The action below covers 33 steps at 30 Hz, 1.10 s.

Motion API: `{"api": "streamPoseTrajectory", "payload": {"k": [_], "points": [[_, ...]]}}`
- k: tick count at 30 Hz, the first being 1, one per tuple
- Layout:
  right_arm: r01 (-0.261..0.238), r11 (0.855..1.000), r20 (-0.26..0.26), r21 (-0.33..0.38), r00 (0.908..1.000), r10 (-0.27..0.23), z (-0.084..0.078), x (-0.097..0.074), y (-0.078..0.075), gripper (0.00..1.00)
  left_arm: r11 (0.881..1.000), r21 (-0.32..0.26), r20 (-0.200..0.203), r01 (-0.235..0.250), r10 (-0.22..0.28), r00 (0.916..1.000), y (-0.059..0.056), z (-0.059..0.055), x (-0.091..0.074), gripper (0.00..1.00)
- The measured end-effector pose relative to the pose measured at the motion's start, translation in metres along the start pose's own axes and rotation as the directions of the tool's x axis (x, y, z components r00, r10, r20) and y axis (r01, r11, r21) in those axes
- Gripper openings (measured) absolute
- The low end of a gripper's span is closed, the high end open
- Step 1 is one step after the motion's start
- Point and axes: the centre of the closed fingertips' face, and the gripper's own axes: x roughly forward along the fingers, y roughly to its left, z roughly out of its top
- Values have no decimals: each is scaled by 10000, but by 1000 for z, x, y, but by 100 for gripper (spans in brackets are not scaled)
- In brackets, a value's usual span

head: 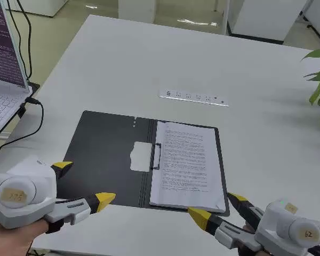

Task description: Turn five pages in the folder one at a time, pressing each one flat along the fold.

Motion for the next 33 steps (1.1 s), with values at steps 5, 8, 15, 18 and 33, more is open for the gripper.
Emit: {"api": "streamPoseTrajectory", "payload": {"k": [5,8,15,18,33], "points": [[-11,10000,3,4,10000,11,0,0,0,76,10000,-4,25,-21,21,10000,-1,2,-1,75],[-5,10000,9,7,10000,5,0,0,0,76,10000,7,42,-11,11,10000,-2,3,-1,75],[44,10000,58,49,10000,-44,0,-1,-1,76,10000,20,34,10,-10,10000,-3,3,-1,75],[71,9999,65,82,10000,-71,0,-1,-2,76,10000,-24,36,8,-8,10000,-3,3,-2,75],[82,9998,207,183,9997,-86,2,-2,-1,75,10000,-2,111,17,-17,9999,-1,6,-1,74]]}}
